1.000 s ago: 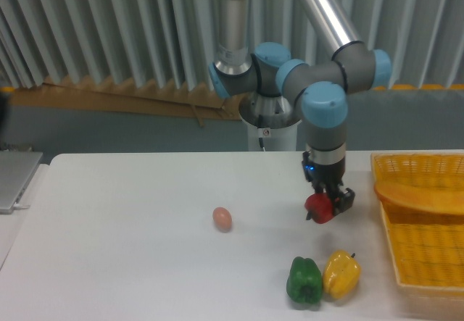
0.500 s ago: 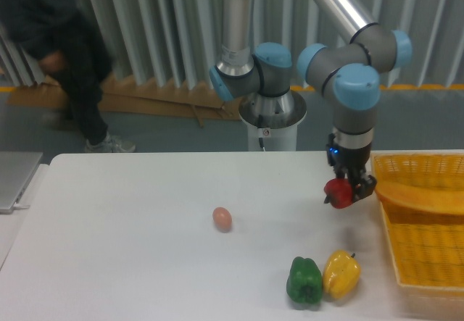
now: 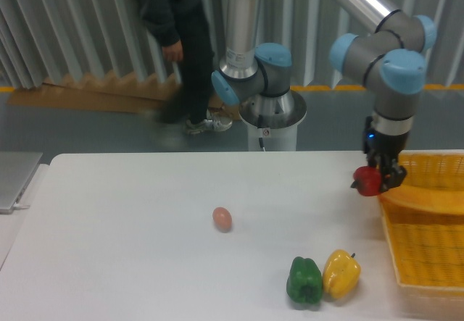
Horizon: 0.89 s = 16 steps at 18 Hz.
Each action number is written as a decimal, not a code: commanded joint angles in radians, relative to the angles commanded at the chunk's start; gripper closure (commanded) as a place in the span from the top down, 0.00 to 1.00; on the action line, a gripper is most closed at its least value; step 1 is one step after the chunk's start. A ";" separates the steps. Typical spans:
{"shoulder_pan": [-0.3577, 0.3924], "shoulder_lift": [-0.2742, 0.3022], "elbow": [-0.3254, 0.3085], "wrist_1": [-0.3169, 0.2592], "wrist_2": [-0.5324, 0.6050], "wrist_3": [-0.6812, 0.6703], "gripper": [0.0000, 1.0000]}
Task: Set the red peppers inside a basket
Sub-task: 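Lift the red pepper and carry it over the orange basket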
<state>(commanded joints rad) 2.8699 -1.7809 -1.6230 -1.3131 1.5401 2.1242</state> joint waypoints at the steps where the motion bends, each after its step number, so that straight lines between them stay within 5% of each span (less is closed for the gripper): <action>1: 0.018 -0.005 0.008 -0.002 0.000 0.026 0.35; 16: 0.103 -0.075 0.075 0.006 0.000 0.381 0.35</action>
<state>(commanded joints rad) 2.9729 -1.8561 -1.5478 -1.3069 1.5401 2.5049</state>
